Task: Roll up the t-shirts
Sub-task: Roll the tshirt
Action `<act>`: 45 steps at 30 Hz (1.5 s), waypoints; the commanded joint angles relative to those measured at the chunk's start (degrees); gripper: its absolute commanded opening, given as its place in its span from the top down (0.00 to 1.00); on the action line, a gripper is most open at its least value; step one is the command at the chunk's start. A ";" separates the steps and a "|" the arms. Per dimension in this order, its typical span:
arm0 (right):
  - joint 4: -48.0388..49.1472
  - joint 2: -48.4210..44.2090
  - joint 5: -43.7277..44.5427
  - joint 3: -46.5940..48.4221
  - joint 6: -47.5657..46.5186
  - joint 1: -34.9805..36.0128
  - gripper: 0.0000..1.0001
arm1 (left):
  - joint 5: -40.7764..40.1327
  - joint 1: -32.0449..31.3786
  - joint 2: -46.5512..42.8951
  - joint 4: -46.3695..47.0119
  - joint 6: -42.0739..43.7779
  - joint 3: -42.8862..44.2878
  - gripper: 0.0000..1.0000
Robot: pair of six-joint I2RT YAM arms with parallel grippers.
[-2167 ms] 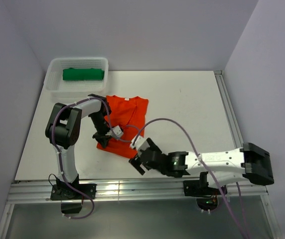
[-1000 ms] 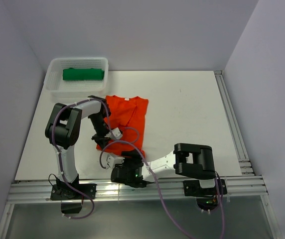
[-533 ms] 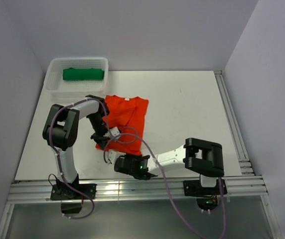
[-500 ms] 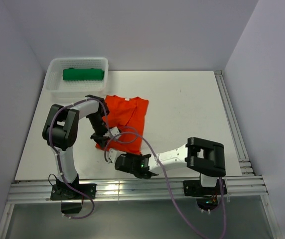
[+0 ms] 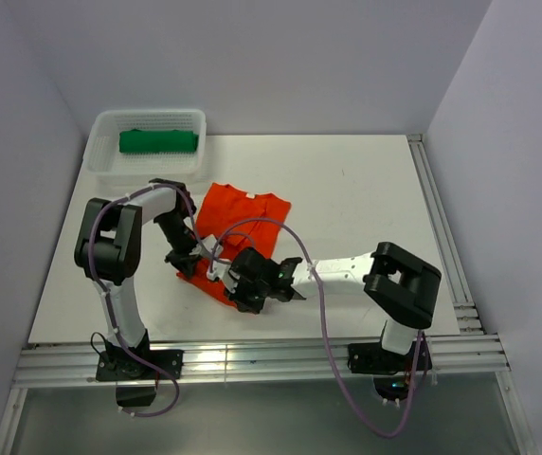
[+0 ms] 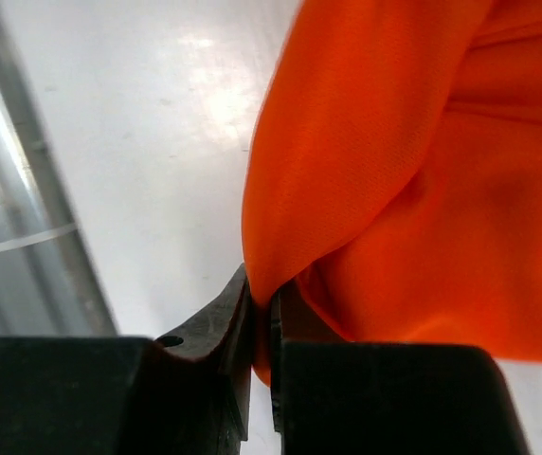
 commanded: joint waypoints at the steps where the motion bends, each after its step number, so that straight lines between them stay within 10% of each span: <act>1: -4.33 1.38 -17.61 0.69 2.48 -3.09 1.00 | -1.18 1.58 -2.93 -1.63 2.02 1.21 1.00; 21: 7.26 14.75 -51.55 -2.03 19.87 -12.58 1.00 | -3.64 2.90 -1.00 -1.71 1.23 7.36 1.00; 45: 33.09 19.05 -55.87 -9.68 38.15 -13.38 1.00 | 4.53 6.68 -14.25 7.68 3.60 1.24 0.72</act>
